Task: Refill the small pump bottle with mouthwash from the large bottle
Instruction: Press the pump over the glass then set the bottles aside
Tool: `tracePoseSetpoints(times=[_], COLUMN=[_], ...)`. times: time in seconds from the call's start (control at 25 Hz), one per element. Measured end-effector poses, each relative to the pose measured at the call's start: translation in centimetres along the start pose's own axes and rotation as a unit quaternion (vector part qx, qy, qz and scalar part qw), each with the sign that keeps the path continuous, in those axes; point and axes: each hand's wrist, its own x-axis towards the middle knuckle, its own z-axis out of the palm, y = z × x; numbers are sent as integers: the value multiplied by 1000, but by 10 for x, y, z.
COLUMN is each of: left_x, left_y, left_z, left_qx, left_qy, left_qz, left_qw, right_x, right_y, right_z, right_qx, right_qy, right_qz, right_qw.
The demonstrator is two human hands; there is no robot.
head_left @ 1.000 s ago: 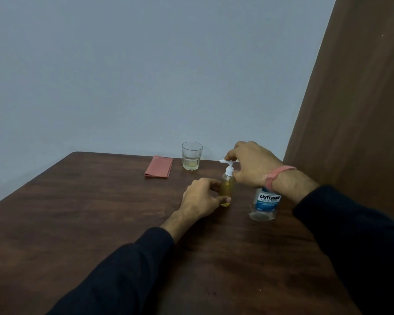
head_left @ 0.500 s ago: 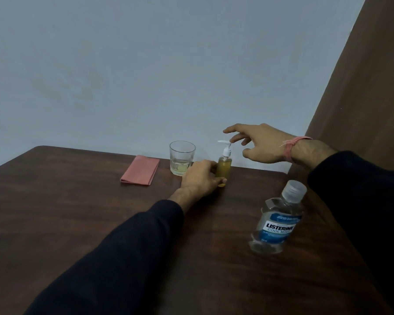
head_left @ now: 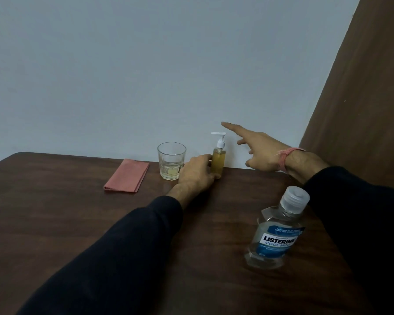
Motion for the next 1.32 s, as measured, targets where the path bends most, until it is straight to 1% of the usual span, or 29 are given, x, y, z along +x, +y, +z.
tracePoseSetpoints(times=[0.16,0.24,0.32,0.4,0.44,0.52,0.64,0.76,0.88,0.96,1.08,1.32], left_x=[-32,-58,-91,-128,-145,-169,-204,-221,-228,-229,-223,-185], left_y=[1,2,3,2,4,4,19,35,44,48,53,62], left_z=[-1,-8,-17,-24,-26,-23,-25,-19,-11,-8,-5,5], left_qx=[-25,-54,-91,-120,-121,-125,-164,-196,-181,-151,-112,-72], left_qy=[7,-9,-70,-147,-174,-206,-190,-134,-75,-50,-37,-41], left_qz=[-37,-14,46,95,108,105,101,96,91,83,74,80], left_qw=[999,998,992,977,971,965,963,967,976,984,990,993], right_x=[-28,-54,-88,-119,-133,-149,-186,-215,-231,-235,-233,-204], right_y=[21,40,54,56,54,49,29,11,-5,-12,-17,4], right_z=[7,16,26,38,43,55,60,66,75,83,85,84], right_qx=[45,69,95,125,135,174,237,296,331,328,311,328], right_qy=[-28,-63,-99,-105,-102,-97,-102,-87,-45,4,39,47], right_qz=[52,83,109,128,136,159,186,166,159,151,159,202], right_qw=[997,992,985,978,976,967,948,936,929,933,936,921])
